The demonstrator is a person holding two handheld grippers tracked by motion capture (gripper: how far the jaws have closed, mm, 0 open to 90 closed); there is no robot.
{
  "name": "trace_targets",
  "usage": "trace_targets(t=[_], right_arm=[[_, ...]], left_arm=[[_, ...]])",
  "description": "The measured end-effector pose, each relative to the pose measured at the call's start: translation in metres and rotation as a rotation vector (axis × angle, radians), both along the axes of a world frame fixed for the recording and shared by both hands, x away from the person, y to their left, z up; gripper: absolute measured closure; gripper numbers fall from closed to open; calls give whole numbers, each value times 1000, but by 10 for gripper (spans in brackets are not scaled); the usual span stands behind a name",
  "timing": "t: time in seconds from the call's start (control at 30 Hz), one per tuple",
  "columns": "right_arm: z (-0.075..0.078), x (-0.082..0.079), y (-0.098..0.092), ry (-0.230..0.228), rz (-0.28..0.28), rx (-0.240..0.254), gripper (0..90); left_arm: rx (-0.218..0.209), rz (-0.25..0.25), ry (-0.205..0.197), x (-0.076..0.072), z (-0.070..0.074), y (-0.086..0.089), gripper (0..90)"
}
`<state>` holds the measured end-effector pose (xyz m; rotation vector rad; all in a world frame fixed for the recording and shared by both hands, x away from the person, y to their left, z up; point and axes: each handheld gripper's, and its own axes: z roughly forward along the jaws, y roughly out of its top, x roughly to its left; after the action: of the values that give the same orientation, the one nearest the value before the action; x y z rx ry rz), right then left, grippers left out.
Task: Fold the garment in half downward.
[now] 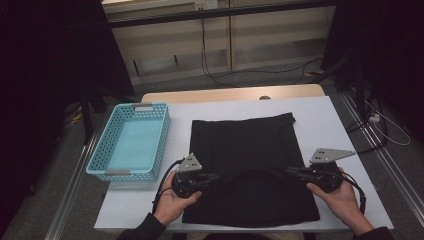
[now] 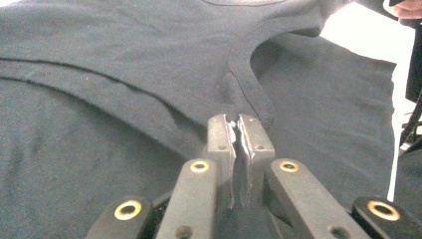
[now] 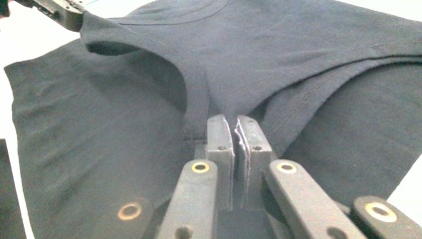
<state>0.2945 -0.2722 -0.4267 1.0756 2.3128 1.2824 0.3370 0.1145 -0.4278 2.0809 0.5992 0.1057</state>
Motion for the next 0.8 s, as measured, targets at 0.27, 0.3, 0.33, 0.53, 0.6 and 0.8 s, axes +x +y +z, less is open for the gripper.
trace_targets(t=[0.27, 0.3, 0.33, 0.53, 0.6, 0.8], right_arm=[[0, -11, -2, 12, 12, 4, 863], [0, -12, -2, 16, 13, 2, 863], [0, -14, -3, 14, 12, -1, 863], [0, -21, -3, 27, 27, -4, 863], [-1, -23, -1, 32, 37, -7, 864], [-3, -32, 2, 47, 58, -14, 863]], left_arm=[[-1, -26, 5, -14, 1, 3, 853], [3, -30, 4, -15, 1, 3, 853], [2, -29, 9, -17, 0, 4, 853], [19, -32, 14, -21, -2, 9, 854], [16, -34, 16, -23, -2, 10, 854], [11, -34, 29, -28, -3, 16, 855]])
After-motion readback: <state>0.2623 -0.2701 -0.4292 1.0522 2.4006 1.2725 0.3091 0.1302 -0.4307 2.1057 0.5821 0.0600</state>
